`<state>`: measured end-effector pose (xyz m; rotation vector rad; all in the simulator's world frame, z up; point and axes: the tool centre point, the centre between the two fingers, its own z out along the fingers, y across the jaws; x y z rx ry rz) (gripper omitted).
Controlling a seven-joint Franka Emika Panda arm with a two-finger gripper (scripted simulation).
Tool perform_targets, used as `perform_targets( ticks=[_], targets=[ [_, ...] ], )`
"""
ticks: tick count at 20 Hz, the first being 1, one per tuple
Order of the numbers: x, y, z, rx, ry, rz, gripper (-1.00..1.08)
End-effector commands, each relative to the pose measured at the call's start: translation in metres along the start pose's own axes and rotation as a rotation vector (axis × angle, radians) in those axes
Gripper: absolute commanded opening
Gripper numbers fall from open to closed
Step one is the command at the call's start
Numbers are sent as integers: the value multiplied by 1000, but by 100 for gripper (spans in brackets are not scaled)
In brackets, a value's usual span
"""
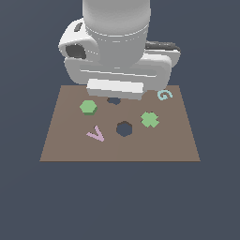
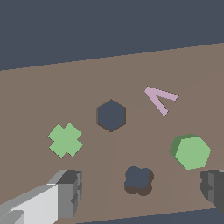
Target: Insert a designated object into the corresponding slot on a board.
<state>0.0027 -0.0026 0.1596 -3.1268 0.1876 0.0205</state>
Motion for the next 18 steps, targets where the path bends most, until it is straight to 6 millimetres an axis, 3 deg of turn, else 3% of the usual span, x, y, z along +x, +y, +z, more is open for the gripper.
perform_targets(
  ticks=[1,9,18],
  targets=[
    [2,4,4,0,0,51,100],
    [10,25,23,-1,4,297,100],
    [11,63,55,0,10,708,100]
  ],
)
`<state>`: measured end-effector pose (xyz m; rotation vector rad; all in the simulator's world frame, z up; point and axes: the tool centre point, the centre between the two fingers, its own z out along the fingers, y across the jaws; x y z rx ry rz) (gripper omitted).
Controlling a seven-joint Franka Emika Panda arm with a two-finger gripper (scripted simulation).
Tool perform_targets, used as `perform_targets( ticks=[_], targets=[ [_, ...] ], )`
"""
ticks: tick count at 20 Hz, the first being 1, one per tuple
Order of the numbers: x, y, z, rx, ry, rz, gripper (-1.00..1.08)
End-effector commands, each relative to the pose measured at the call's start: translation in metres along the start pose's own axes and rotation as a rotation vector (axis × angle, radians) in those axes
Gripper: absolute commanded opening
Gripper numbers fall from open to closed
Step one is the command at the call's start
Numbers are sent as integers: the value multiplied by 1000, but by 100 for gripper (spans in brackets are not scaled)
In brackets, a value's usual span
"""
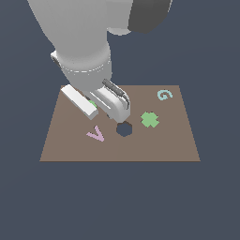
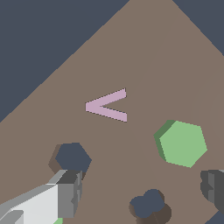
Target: Insert a designated object into the corresponding slot on a board.
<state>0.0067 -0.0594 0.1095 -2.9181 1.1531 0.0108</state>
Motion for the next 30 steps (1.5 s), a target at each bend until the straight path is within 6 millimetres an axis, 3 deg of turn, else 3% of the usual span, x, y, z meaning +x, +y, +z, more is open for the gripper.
perform_targets(
  ticks=[1,16,30],
  targets=[
    [5,10,10,0,2,123,100],
    [10,57,50,1,8,637,100],
    [8,67,60,1,8,747,100]
  ],
)
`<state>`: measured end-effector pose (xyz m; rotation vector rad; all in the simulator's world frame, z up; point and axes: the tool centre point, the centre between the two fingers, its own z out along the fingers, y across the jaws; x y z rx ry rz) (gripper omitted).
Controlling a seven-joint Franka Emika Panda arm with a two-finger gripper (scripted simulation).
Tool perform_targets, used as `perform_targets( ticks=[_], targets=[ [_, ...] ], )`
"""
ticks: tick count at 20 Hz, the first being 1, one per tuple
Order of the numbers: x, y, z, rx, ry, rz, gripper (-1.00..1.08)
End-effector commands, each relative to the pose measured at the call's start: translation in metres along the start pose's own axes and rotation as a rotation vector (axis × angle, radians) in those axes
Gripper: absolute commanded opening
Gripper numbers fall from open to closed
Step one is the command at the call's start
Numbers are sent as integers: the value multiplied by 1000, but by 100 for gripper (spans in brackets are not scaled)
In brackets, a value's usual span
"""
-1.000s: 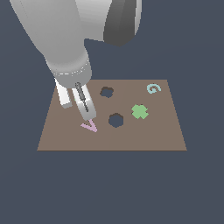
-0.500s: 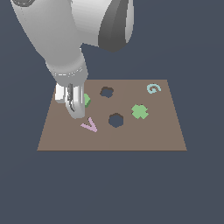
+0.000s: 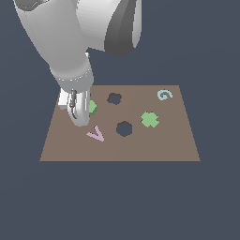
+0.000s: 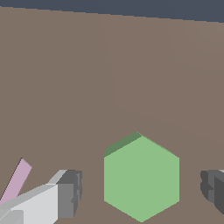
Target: Insert a designated object into the corresponding slot on a board.
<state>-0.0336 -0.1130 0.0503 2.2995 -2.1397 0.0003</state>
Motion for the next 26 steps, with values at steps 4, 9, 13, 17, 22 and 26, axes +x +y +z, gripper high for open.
perform_targets(
  ticks=[4,9,13,17,22,26],
  targets=[
    [0,1,12,0,0,5,100],
    [0,1,20,0,-1,9,100],
    [0,1,20,0,-1,9,-100],
    [0,1,20,0,-1,9,-100],
    [0,1,18,1,-1,9,-100],
    [0,1,17,0,-1,10,-100]
  ],
)
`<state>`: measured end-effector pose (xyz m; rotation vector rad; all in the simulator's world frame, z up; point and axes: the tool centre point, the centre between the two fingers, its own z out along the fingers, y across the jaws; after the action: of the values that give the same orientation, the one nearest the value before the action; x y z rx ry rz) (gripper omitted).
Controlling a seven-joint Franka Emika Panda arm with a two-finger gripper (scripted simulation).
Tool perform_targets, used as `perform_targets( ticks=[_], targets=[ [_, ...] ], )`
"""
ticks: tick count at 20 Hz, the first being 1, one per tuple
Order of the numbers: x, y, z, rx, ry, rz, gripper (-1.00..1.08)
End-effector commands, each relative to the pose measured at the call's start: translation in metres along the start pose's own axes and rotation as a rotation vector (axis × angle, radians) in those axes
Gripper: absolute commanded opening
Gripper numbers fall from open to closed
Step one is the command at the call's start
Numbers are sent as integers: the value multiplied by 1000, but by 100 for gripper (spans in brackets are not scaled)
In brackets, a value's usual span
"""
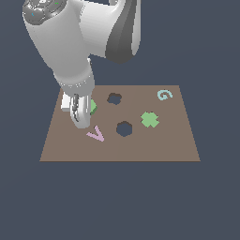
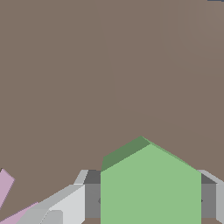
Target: Insert a designated object into the corresponding slot on a board.
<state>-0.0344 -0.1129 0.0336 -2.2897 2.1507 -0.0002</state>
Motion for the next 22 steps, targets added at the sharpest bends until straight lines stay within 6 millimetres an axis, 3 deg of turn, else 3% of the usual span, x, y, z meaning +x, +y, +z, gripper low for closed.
perform_targets(
  ticks=[1,11,22],
  targets=[
    [0,0,0,-1,0,2,-100],
    [-16,-4,-1,0,0,77,-100],
    [-57,-21,-3,0,0,281,-100]
  ],
)
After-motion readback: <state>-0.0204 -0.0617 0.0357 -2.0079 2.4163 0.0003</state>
